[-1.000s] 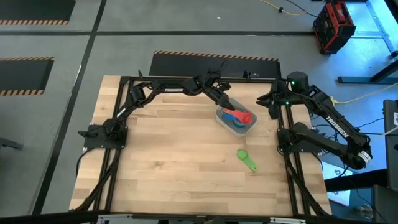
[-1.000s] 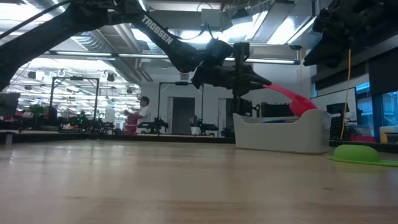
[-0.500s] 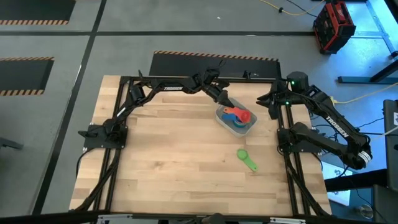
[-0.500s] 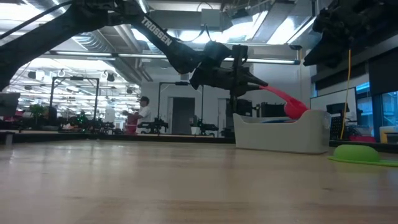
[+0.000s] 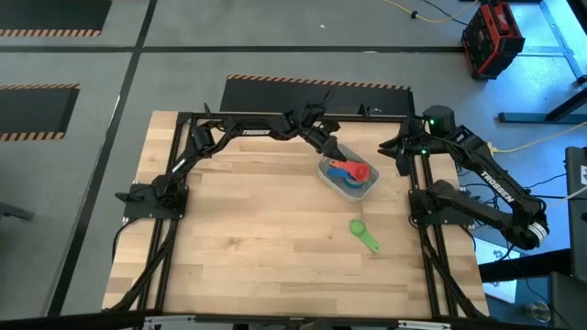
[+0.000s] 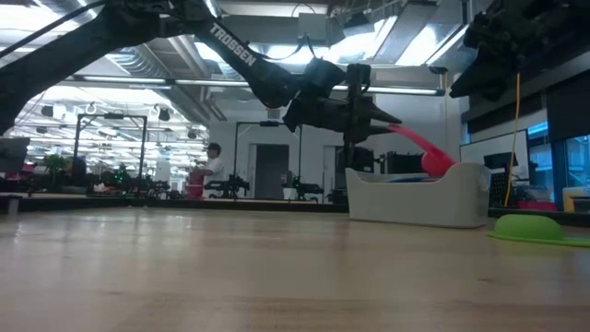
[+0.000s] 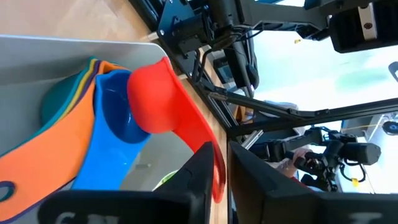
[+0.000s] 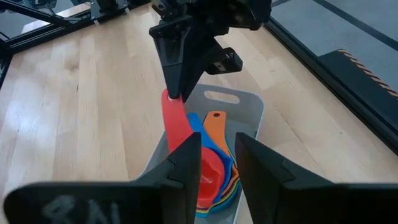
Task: Nest measuring cups in basket
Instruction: Stack the red measuring cup on top of the blue measuring cup in the bin
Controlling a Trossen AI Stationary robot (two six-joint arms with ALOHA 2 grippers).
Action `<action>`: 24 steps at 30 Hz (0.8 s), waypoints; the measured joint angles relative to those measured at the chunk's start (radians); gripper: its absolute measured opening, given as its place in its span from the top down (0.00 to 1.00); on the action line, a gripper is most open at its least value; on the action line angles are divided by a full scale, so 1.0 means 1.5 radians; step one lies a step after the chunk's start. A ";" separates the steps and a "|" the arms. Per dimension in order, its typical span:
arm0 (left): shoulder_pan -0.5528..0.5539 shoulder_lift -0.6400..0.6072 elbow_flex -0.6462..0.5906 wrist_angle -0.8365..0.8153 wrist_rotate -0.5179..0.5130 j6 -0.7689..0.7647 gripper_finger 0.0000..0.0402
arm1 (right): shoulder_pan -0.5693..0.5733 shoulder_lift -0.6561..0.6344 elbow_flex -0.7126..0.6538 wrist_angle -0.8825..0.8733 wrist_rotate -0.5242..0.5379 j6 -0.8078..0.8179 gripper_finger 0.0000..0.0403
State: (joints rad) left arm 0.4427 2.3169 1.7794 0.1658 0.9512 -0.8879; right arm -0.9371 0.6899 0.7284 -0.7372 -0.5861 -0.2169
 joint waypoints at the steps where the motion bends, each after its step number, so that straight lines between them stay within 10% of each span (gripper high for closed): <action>1: 0.000 0.000 0.000 0.000 -0.001 0.000 0.89 | 0.000 0.000 0.000 0.000 0.000 0.000 0.74; 24: 0.038 0.000 0.000 0.000 -0.026 0.035 0.71 | 0.000 0.000 0.000 0.000 0.000 0.000 0.74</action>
State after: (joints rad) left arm 0.4999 2.3169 1.7794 0.1658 0.9122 -0.8355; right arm -0.9371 0.6899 0.7284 -0.7376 -0.5868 -0.2169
